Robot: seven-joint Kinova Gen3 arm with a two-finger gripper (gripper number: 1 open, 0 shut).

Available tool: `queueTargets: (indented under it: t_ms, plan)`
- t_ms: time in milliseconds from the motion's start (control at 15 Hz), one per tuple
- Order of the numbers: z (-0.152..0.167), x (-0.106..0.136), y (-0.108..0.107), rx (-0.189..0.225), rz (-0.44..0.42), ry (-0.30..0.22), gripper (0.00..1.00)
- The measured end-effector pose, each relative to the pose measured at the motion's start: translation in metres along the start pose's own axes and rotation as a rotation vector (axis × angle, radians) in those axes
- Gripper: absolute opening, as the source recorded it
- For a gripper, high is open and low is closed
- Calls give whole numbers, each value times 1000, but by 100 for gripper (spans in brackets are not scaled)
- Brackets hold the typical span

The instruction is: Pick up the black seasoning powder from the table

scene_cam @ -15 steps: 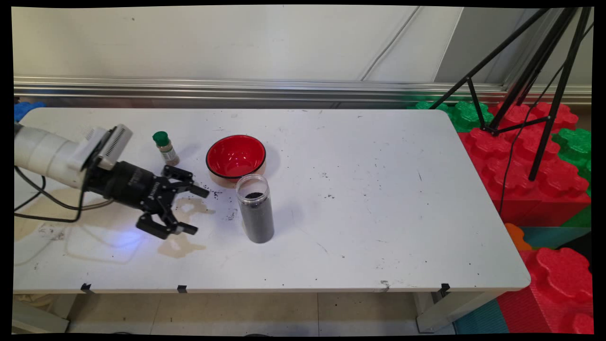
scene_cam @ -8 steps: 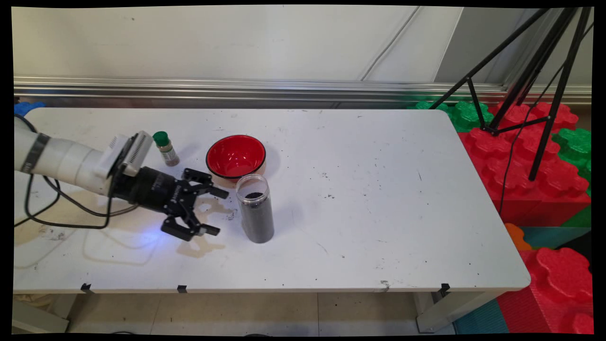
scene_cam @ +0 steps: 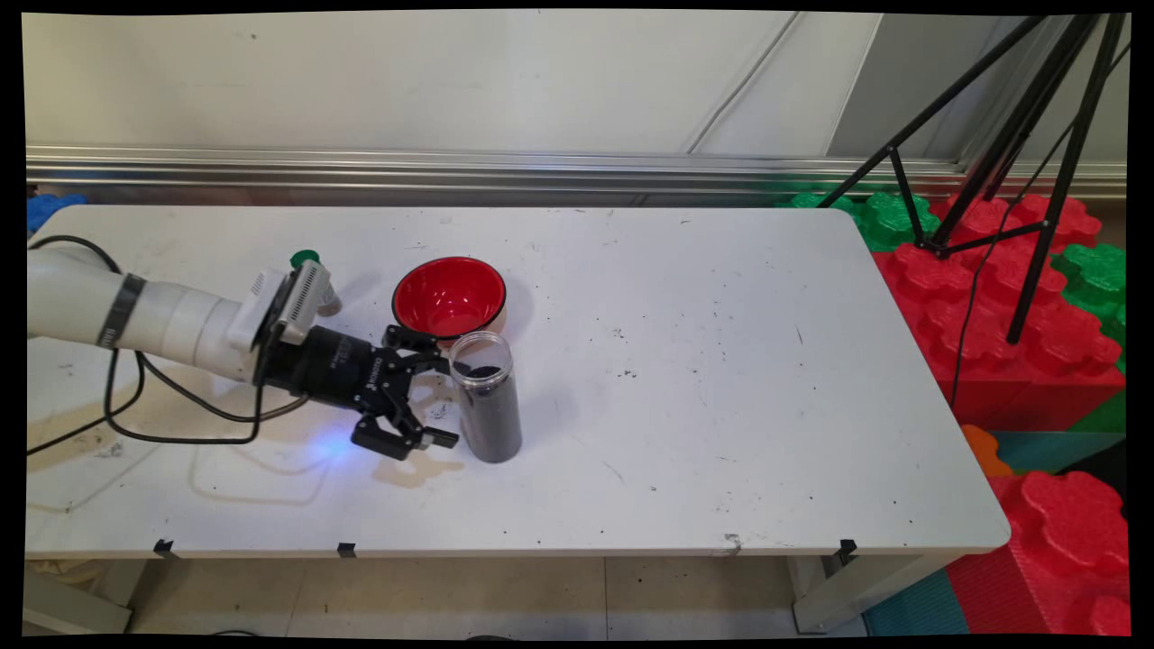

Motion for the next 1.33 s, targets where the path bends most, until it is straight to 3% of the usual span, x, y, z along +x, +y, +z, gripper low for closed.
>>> queueTargets:
  t_ms: [533,1333]
  plan:
    - [28,-6,-2,7,-7,40,100]
    - [49,-14,-3,18,-4,59,100]
